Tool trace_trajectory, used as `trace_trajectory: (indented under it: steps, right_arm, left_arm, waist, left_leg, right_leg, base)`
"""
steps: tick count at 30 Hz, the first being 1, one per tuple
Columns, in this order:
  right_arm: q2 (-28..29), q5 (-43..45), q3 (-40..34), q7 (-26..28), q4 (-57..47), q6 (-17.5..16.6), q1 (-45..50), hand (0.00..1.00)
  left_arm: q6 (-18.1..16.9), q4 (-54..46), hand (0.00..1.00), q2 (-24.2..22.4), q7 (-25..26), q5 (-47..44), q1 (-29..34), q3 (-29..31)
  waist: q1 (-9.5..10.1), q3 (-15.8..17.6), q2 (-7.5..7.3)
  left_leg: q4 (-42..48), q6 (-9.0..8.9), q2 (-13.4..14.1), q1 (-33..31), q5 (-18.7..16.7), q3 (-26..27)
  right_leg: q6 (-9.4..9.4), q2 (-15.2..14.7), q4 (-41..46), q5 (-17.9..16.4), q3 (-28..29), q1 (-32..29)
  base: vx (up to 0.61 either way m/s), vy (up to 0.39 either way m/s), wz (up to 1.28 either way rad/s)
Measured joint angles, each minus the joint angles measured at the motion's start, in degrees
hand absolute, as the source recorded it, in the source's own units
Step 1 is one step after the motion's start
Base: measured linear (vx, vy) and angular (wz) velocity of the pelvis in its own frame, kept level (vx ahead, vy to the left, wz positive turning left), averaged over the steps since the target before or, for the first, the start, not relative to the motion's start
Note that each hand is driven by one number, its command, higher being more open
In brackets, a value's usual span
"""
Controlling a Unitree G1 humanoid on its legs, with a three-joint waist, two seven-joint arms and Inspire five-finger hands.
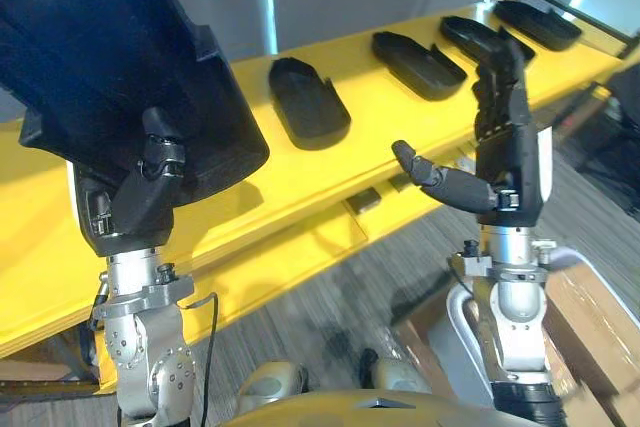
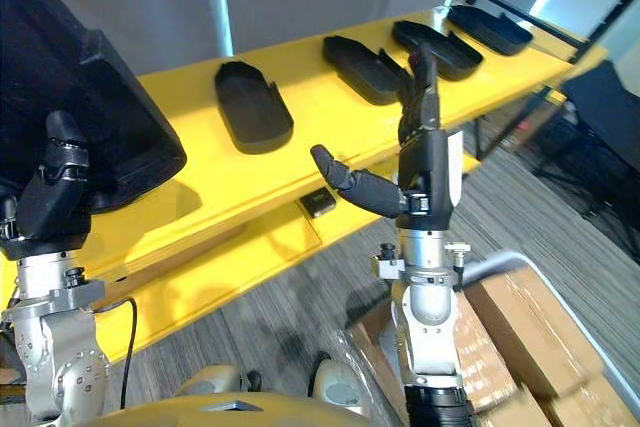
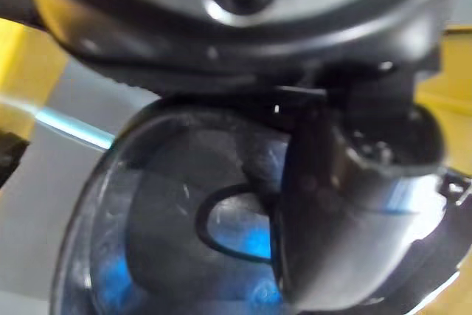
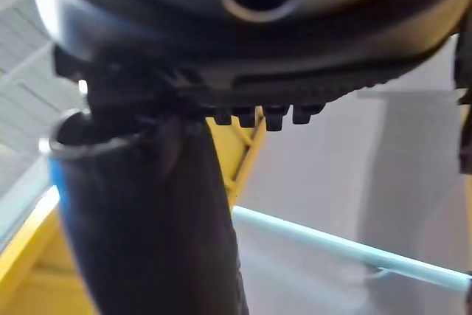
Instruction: Walk over and take three plastic housings, then place them on the shelf
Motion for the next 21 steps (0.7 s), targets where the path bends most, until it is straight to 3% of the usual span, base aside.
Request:
trace_trajectory:
  steps: [2, 6, 9, 12, 16, 17, 19, 21]
  right_arm:
    - [-0.8, 1.5, -0.5, 1.9, 0.0, 0.0, -1.5, 1.00]
    - [-0.8, 2.1, -3.1, 3.2, 0.0, 0.0, -2.1, 1.00]
    - [-0.7, 2.1, -7.5, 2.4, -0.5, 0.0, -0.9, 1.00]
    - [0.5, 3.6, -9.9, 2.1, -2.4, 0.0, 2.0, 1.00]
    - [3.1, 8.6, -9.8, 4.3, -4.1, 0.1, 3.6, 1.00]
    - [4.3, 9.8, -9.4, 5.3, -4.1, 0.1, 3.7, 1.00]
    - [4.9, 11.2, -7.5, 6.1, -4.1, 0.1, 4.1, 1.00]
    - [4.8, 11.2, -5.3, 6.8, -4.0, 0.1, 4.3, 1.00]
  left_arm:
    - [0.0, -0.1, 0.00, -0.2, 0.9, 0.3, 0.6, 0.2]
    - [0.1, 0.0, 0.00, -1.9, 0.7, 0.2, 0.7, 0.2]
    - [0.1, 0.0, 0.00, -2.6, -2.2, -0.5, 0.6, 0.0]
    - [0.1, 0.0, 0.00, -2.6, -4.6, -0.9, 0.7, 0.0]
    - [0.0, 0.0, 0.00, -2.5, -4.2, -0.3, 1.2, -0.7]
    - [0.1, 0.0, 0.00, -2.4, -3.6, -0.3, 2.1, -1.4]
    - [0.6, 0.0, 0.00, -2.5, -2.3, 0.2, 4.4, -2.7]
    - [1.0, 0.0, 0.00, -2.5, -1.0, 2.3, 5.7, -2.6]
  waist:
    - [0.49, -0.9, 1.32]
    - [0.57, -1.0, 1.44]
    - [-0.55, -1.1, 1.49]
    - [-0.37, -1.1, 1.48]
    - [-0.59, -1.4, 1.64]
    - [-0.97, -1.4, 1.55]
    - [-1.96, -1.4, 1.69]
    - [-1.76, -1.4, 1.68]
  left_leg:
    - [-0.2, -0.96, 1.6, -0.1, -0.8, 0.3]
    - [-1.1, -1.53, 3.7, 0.2, -1.0, 1.9]
    - [-4.0, -0.67, 4.6, 0.5, 0.5, 7.0]
    - [-8.7, -0.50, 3.3, 2.9, 3.5, 6.7]
    - [-11.1, -0.10, 3.0, 3.8, 4.0, 7.2]
    - [-11.7, 0.53, 3.9, 3.9, 3.7, 9.7]
    - [-12.2, 0.34, 4.4, 3.9, 4.7, 11.5]
    - [-12.3, 0.22, 4.3, 3.4, 5.4, 10.7]
  right_leg:
    - [-0.62, 1.5, -4.7, 1.7, -1.1, 2.3]
    - [-1.64, 3.0, -9.9, 3.0, -4.0, 6.1]
    - [-1.87, 2.2, -10.1, 2.8, -7.1, 7.1]
    - [-1.94, 0.7, -10.0, 2.6, -7.9, 7.9]
    - [-1.89, 0.1, -9.9, 2.6, -8.1, 8.0]
    - [-1.88, -0.1, -9.9, 2.6, -8.2, 8.1]
    - [-1.79, -0.5, -9.9, 2.6, -9.3, 8.4]
    - [-1.77, -0.5, -10.0, 2.6, -9.8, 8.3]
  base:
    - [0.18, -0.083, 0.19]
    - [0.11, -0.067, 0.27]
    - [0.03, -0.012, 0.51]
    - [-0.01, 0.029, 0.25]
    - [-0.07, 0.012, 0.03]
    - [-0.08, -0.017, 0.07]
    - [-0.08, -0.022, 0.20]
    - [-0.06, -0.023, 0.32]
